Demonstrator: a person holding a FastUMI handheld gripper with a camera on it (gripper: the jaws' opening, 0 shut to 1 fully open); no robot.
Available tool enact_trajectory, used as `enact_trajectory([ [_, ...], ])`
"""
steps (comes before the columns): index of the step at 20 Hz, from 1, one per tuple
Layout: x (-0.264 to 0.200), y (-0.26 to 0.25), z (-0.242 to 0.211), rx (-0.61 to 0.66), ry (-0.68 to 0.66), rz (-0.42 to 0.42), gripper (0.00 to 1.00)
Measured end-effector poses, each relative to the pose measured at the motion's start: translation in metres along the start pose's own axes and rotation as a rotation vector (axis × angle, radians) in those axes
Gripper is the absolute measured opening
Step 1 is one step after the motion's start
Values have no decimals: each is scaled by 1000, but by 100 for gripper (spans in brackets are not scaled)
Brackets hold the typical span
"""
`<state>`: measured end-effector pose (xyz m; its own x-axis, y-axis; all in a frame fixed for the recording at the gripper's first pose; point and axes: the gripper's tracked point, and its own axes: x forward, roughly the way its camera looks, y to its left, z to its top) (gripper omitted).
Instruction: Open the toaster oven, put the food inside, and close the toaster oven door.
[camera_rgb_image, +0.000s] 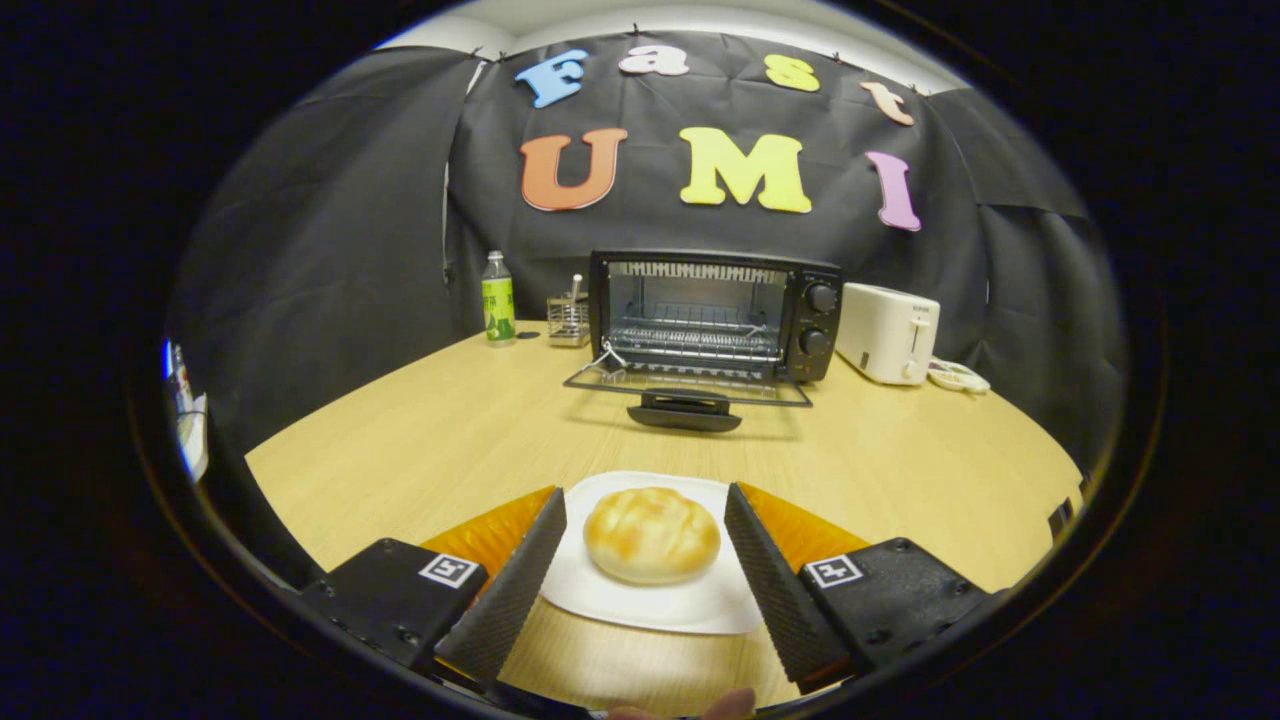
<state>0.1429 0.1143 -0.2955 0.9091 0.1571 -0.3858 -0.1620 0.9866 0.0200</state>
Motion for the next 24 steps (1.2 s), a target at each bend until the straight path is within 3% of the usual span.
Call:
enact_trajectory([
  [11,20,-5,-29,60,120,-11,99],
  [15,19,0,-26,135,119,6,76],
  [21,10,-5,17,292,63,55,60],
  [24,18,-10,64,380,39,89,59],
])
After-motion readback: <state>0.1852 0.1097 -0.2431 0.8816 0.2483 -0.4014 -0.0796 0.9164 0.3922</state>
